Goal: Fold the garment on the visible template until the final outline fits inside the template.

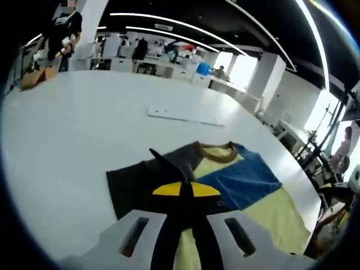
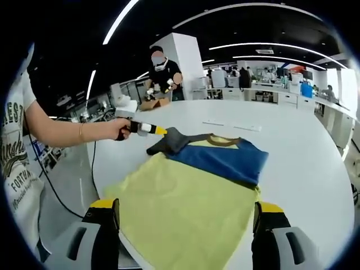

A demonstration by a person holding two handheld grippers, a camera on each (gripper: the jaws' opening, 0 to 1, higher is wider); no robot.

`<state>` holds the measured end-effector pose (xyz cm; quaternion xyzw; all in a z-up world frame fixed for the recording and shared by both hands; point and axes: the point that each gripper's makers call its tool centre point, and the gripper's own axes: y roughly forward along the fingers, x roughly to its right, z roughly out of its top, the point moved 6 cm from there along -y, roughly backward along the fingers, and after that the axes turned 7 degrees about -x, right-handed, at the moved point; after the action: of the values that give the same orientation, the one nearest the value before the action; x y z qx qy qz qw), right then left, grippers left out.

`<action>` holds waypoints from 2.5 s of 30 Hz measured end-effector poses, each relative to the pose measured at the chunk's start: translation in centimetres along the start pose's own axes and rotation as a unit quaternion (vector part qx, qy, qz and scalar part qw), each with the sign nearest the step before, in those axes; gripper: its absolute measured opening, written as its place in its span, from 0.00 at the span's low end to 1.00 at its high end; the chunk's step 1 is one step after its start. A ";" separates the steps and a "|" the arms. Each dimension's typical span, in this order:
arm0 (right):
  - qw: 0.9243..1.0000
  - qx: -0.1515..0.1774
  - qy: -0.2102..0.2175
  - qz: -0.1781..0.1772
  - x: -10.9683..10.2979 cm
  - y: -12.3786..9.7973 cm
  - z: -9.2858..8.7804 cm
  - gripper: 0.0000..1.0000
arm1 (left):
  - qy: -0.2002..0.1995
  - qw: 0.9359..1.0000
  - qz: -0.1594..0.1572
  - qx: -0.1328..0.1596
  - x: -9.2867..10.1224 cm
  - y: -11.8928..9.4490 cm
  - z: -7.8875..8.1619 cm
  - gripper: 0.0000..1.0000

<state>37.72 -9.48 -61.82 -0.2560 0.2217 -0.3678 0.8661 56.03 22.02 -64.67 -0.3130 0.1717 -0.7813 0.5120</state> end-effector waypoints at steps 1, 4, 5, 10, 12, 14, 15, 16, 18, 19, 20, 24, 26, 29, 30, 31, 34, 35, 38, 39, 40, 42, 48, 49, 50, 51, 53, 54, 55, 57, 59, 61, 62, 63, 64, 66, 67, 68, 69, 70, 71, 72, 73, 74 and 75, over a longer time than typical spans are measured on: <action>1.000 0.000 0.000 0.000 0.0 0.0 0.0 0.98 | 0.005 1.000 -0.004 0.001 0.5 0.0 0.4 0.01; 1.000 -0.002 -0.002 0.000 0.0 -0.2 -0.1 0.98 | 0.012 1.000 -0.016 0.002 1.6 0.0 1.2 0.01; 1.000 -0.002 -0.002 -0.001 0.0 -0.2 -0.1 0.98 | 0.012 1.000 -0.019 0.004 1.9 0.0 1.4 0.01; 1.000 -0.001 0.000 -0.005 0.2 -0.4 -0.2 0.98 | 0.026 0.999 -0.041 0.006 3.8 0.3 2.5 0.01; 1.000 0.001 0.000 -0.006 0.2 -0.5 -0.2 0.98 | 0.031 0.998 -0.048 0.009 4.5 0.5 3.0 0.01; 1.000 0.000 0.002 -0.007 0.2 -0.6 -0.4 0.98 | 0.033 0.998 -0.057 0.015 5.4 0.7 3.5 0.01; 1.000 0.000 0.003 -0.008 0.2 -0.6 -0.4 0.98 | 0.033 0.997 -0.064 0.020 5.8 0.8 3.8 0.01; 1.000 0.000 0.003 -0.009 0.2 -0.7 -0.5 0.98 | 0.031 0.997 -0.070 0.026 6.2 0.9 4.0 0.01; 1.000 -0.001 0.005 -0.009 0.2 -0.7 -0.6 0.98 | 0.034 0.996 -0.077 0.033 7.0 1.0 4.6 0.00; 1.000 -0.001 0.006 -0.010 0.2 -0.8 -0.7 0.98 | 0.037 0.995 -0.082 0.036 7.5 1.1 4.9 0.00; 1.000 -0.004 0.006 -0.010 0.2 -0.8 -0.8 0.98 | 0.039 0.995 -0.085 0.038 7.8 1.2 5.0 0.00; 1.000 -0.007 0.007 -0.013 0.3 -0.8 -0.9 0.97 | 0.047 0.993 -0.097 0.039 9.4 1.8 5.3 0.00; 1.000 -0.007 0.007 -0.014 0.4 -0.9 -0.9 0.97 | 0.048 0.993 -0.099 0.038 9.7 2.2 5.4 0.00; 1.000 -0.012 0.008 -0.013 0.4 -0.9 -1.1 0.97 | 0.050 0.992 -0.107 0.040 10.7 2.7 5.5 0.00; 1.000 -0.013 0.008 -0.013 0.4 -0.9 -1.2 0.97 | 0.050 0.991 -0.114 0.040 11.3 2.9 5.6 0.00; 1.000 -0.016 0.008 -0.013 0.5 -0.9 -1.2 0.97 | 0.051 0.991 -0.119 0.041 11.8 3.1 5.6 0.00; 1.000 -0.017 0.010 -0.014 0.7 -0.9 -1.3 0.97 | 0.059 0.990 -0.126 0.040 12.8 3.6 5.6 0.00; 1.000 -0.018 0.009 -0.014 0.7 -1.0 -1.3 0.97 | 0.060 0.989 -0.132 0.040 13.2 3.8 5.7 0.00; 1.000 -0.019 0.008 -0.015 0.8 -1.1 -1.4 0.98 | 0.069 0.987 -0.139 0.035 14.0 4.3 5.7 0.00; 1.000 -0.019 0.008 -0.016 0.8 -1.2 -1.4 0.98 | 0.071 0.987 -0.139 0.033 14.2 4.4 5.6 0.00; 1.000 -0.019 0.008 -0.018 0.9 -1.3 -1.5 0.98 | 0.072 0.987 -0.140 0.032 14.3 4.5 5.6 0.00; 1.000 -0.020 0.010 -0.019 1.0 -1.4 -1.6 0.98 | 0.072 0.987 -0.142 0.031 14.6 4.8 5.6 0.00; 0.999 -0.024 0.013 -0.021 0.9 -1.6 -1.9 0.98 | 0.070 0.983 -0.164 0.039 16.0 5.5 6.0 0.00; 0.999 -0.024 0.014 -0.021 0.9 -1.6 -1.9 0.98 | 0.069 0.982 -0.168 0.042 16.3 5.7 6.2 0.00; 0.999 -0.025 0.015 -0.022 1.0 -1.7 -2.0 0.98 | 0.068 0.982 -0.172 0.044 16.6 5.7 6.3 0.00; 0.999 -0.026 0.015 -0.023 1.0 -1.7 -2.1 0.98 | 0.067 0.981 -0.175 0.045 16.8 5.8 6.4 0.00; 0.999 -0.027 0.017 -0.024 1.1 -1.8 -2.2 0.98 | 0.071 0.980 -0.180 0.045 17.4 6.1 6.5 0.00; 0.999 -0.027 0.017 -0.025 1.1 -1.8 -2.2 0.98 | 0.072 0.979 -0.183 0.046 17.7 6.3 6.5 0.00; 0.999 -0.027 0.018 -0.026 1.1 -1.8 -2.2 0.98 | 0.072 0.979 -0.186 0.046 17.9 6.3 6.4 0.00; 0.999 -0.029 0.018 -0.027 1.2 -1.9 -2.2 0.98 | 0.076 0.978 -0.191 0.042 18.5 6.6 6.1 0.00; 0.999 -0.031 0.018 -0.029 1.2 -1.9 -2.3 0.98 | 0.080 0.976 -0.197 0.038 19.2 6.8 5.7 0.00; 0.999 -0.031 0.019 -0.029 1.2 -2.0 -2.3 0.98 | 0.087 0.975 -0.202 0.035 19.7 7.1 5.3 0.00; 0.999 -0.032 0.019 -0.030 1.3 -2.0 -2.4 0.98 | 0.089 0.975 -0.203 0.032 19.9 7.2 5.1 0.00; 0.999 -0.032 0.019 -0.031 1.3 -2.1 -2.4 0.98 | 0.095 0.974 -0.203 0.028 20.1 7.5 4.9 0.00; 0.999 -0.033 0.020 -0.031 1.3 -2.1 -2.5 0.98 | 0.097 0.974 -0.203 0.027 20.2 7.6 4.8 0.00; 0.999 -0.033 0.021 -0.032 1.4 -2.2 -2.5 0.98 | 0.099 0.974 -0.201 0.020 20.5 8.1 4.3 0.00; 0.999 -0.033 0.023 -0.032 1.3 -2.2 -2.6 0.98 | 0.097 0.975 -0.201 0.017 20.6 8.4 4.1 0.00; 0.999 -0.033 0.023 -0.032 1.3 -2.2 -2.6 0.98 | 0.097 0.975 -0.201 0.015 20.7 8.6 3.8 0.00; 0.999 -0.034 0.024 -0.033 1.3 -2.2 -2.6 0.98 | 0.097 0.975 -0.202 0.012 20.9 8.8 3.6 0.00; 0.999 -0.034 0.025 -0.035 1.4 -2.2 -2.7 0.98 | 0.098 0.974 -0.202 0.008 21.1 9.1 3.2 0.00; 0.998 -0.035 0.025 -0.035 1.5 -2.2 -2.8 0.98 | 0.104 0.974 -0.202 0.000 21.3 9.4 2.8 0.00; 0.998 -0.034 0.027 -0.035 1.5 -2.3 -2.9 0.98 | 0.106 0.974 -0.199 -0.003 21.4 9.6 2.5 0.00; 0.998 -0.033 0.028 -0.035 1.6 -2.3 -2.9 0.98 | 0.108 0.974 -0.199 -0.006 21.6 9.8 2.2 0.00; 0.998 -0.033 0.030 -0.036 1.6 -2.3 -3.0 0.98 | 0.109 0.974 -0.199 -0.010 21.8 10.1 1.8 0.00; 0.998 -0.034 0.030 -0.037 1.6 -2.4 -3.0 0.98 | 0.109 0.974 -0.198 -0.014 21.9 10.3 1.5 0.00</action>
<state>35.77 -12.95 -63.03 -0.2821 0.2506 -0.3992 0.8356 58.05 -2.07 -62.77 -0.2610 0.1718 -0.8940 0.3210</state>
